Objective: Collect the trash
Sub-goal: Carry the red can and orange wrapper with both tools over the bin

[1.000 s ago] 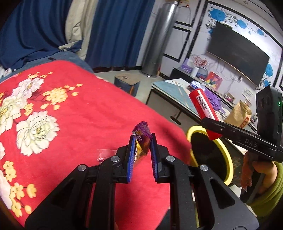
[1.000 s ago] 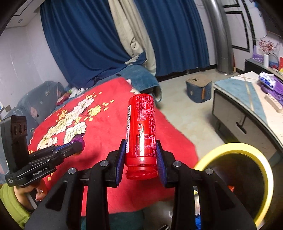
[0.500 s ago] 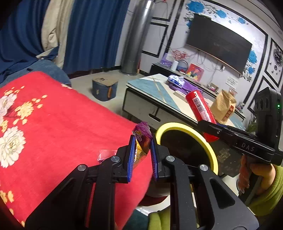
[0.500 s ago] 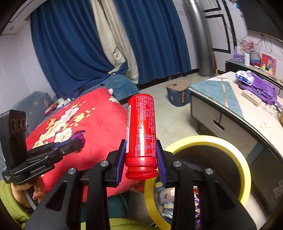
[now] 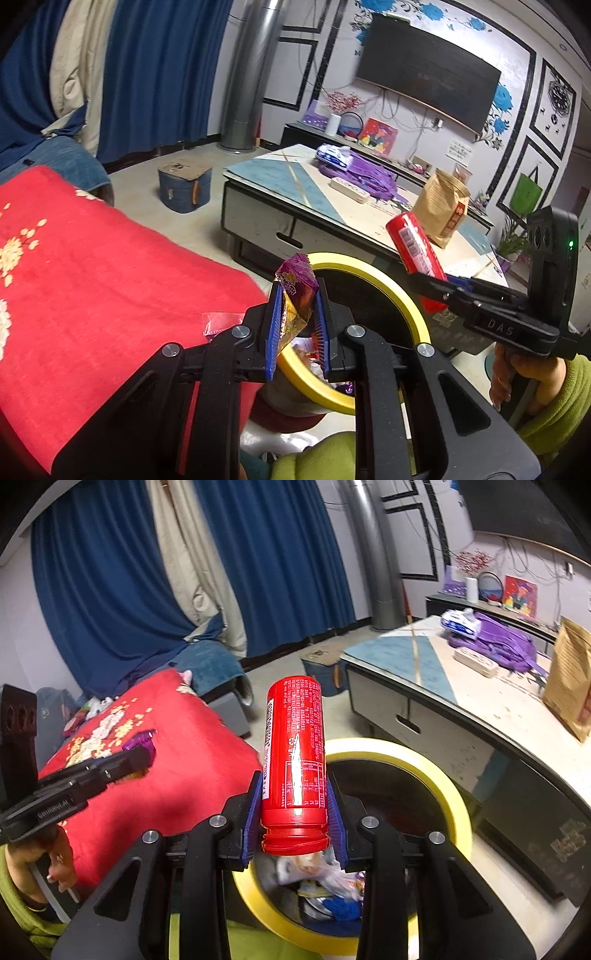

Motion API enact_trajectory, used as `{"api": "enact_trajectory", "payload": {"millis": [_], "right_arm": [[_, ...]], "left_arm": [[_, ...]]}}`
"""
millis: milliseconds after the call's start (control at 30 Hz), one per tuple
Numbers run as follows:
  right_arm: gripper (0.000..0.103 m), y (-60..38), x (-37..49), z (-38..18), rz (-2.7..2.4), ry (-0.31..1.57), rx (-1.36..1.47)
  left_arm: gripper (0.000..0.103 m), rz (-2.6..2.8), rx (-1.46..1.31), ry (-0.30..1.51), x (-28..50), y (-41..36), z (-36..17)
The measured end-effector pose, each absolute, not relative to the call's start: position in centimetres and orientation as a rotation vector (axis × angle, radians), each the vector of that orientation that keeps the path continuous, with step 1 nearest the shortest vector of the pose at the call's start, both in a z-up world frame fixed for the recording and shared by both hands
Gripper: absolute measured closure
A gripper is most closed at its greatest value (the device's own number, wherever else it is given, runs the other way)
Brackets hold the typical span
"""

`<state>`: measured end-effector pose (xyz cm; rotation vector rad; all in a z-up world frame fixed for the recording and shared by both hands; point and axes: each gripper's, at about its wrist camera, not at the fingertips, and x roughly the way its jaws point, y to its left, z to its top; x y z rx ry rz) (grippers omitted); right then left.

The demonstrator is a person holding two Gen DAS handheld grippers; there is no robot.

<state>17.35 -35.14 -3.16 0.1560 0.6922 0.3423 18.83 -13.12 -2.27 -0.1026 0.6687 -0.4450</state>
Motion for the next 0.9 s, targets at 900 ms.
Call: {"api": "enact_trajectory", "payload": {"millis": [900], "right_arm": [[0.072,-38.6,17.4,-9.6,0.266,0.828,0.244]], "left_arm": [[0.091,-0.541,0.001,0.762,22.2,-20.7,-4.8]]}}
